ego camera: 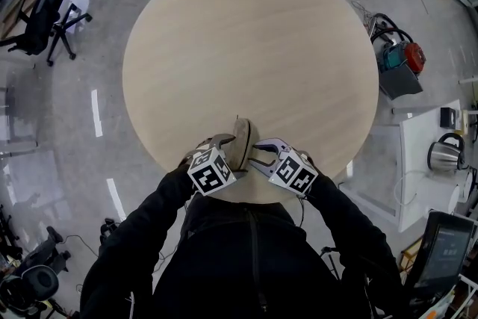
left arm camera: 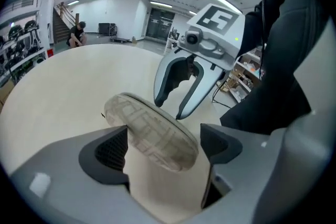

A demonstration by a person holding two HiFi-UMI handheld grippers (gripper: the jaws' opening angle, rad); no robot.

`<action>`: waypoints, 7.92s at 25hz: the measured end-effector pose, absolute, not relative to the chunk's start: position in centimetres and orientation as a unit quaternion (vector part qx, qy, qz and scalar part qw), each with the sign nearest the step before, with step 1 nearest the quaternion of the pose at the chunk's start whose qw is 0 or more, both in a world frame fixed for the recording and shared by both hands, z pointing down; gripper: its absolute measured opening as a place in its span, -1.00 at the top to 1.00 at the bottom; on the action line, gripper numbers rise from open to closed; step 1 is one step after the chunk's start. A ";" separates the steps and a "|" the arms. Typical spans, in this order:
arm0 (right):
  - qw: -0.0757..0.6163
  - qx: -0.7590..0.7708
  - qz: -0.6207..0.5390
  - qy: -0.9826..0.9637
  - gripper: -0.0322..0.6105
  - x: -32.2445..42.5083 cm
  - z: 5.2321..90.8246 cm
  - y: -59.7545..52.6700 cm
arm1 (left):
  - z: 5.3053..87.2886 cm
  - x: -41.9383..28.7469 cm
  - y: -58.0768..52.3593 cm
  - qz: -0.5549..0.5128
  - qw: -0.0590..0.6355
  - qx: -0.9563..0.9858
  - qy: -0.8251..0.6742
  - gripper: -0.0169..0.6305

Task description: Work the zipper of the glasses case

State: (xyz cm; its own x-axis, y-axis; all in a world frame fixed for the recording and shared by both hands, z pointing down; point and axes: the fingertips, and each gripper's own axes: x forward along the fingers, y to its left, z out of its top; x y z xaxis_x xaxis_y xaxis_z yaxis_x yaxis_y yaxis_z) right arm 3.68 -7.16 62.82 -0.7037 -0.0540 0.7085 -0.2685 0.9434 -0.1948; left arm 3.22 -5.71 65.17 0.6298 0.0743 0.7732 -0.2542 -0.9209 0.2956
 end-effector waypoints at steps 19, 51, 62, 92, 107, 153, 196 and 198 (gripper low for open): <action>0.360 0.092 0.198 -0.907 0.54 0.9 62.7 -7.0 | 69.6 1.7 -8.2 0.511 0.109 0.836 -0.168 -0.28; 0.217 0.278 0.261 -0.899 0.54 8.9 55.7 -12.5 | 53.7 -3.7 -10.9 -0.026 0.555 0.829 -0.060 0.07; 0.119 0.193 0.060 -0.972 0.54 2.7 37.4 -11.6 | 39.0 -8.3 -9.1 -0.266 0.539 0.789 0.130 0.07; 0.091 0.192 -0.060 -0.975 0.86 1.5 30.0 -5.7 | 34.4 -6.1 -4.7 -0.309 0.514 0.772 0.211 0.07; 0.095 0.160 -0.006 -0.982 0.88 1.8 27.5 -2.4 | 31.0 -3.9 -0.1 -0.077 0.378 0.900 0.202 0.01; 0.074 0.352 -0.132 -0.924 0.88 6.2 22.2 -10.8 | 34.2 1.0 -9.8 -0.359 0.568 0.729 0.130 -0.31; 0.168 0.380 -0.109 -0.903 0.88 5.7 29.3 -9.9 | 32.4 3.0 -12.9 -0.253 0.594 0.764 0.019 -0.01; 0.164 0.375 -0.115 -0.905 0.88 5.8 30.9 -10.0 | 33.6 3.4 -12.9 -0.239 0.611 0.755 0.018 -0.01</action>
